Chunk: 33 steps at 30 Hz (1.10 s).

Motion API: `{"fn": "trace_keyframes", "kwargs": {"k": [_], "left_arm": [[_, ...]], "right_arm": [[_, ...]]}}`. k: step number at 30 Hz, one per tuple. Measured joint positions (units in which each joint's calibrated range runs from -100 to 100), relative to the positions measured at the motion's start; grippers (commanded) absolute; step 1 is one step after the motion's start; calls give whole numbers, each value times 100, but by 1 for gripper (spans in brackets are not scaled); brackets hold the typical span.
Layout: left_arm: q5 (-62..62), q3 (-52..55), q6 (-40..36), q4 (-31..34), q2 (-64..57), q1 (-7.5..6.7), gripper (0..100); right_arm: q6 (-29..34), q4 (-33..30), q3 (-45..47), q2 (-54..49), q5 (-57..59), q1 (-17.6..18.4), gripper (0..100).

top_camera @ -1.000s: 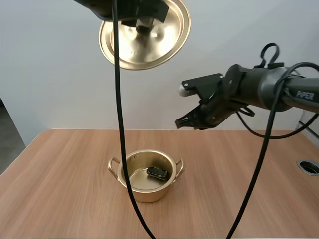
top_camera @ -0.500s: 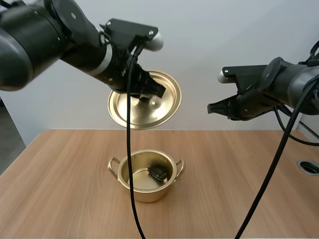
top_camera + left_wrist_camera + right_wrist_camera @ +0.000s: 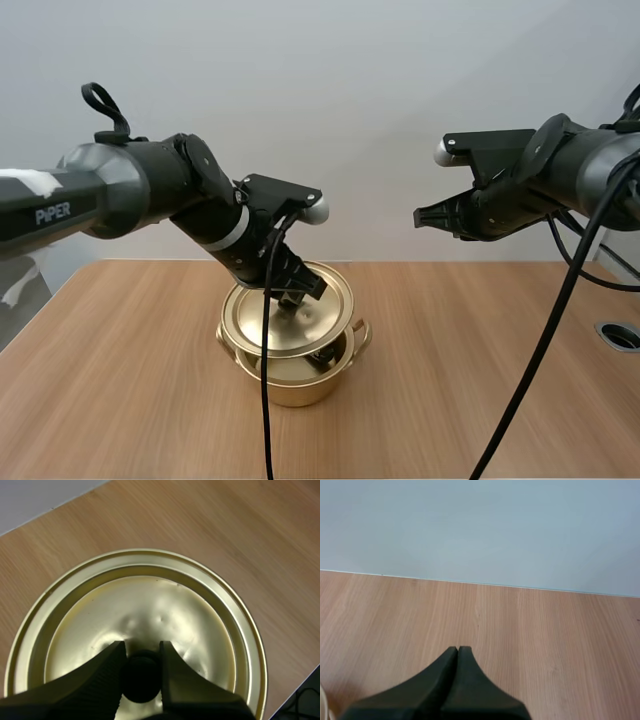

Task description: Open the pot, put the car inside, and close it

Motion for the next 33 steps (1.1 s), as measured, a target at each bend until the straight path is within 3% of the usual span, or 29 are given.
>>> {"fn": "trace_keyframes", "kwargs": {"k": [21, 24, 29, 30, 33], "left_arm": [[-321, 53, 381, -218, 992, -7, 1], [-321, 53, 373, -218, 1051, -7, 15], [-461, 53, 373, -228, 1051, -7, 70], [-461, 53, 373, -233, 1051, -7, 74], [-532, 26, 373, -259, 1051, -7, 71]], "right_arm": [[-92, 0, -27, 0, 0, 0, 0], [-116, 0, -27, 0, 17, 0, 0], [-116, 0, -27, 0, 17, 0, 0], [-116, 0, -27, 0, 17, 0, 0], [-116, 25, -27, 0, 17, 0, 0]]}}
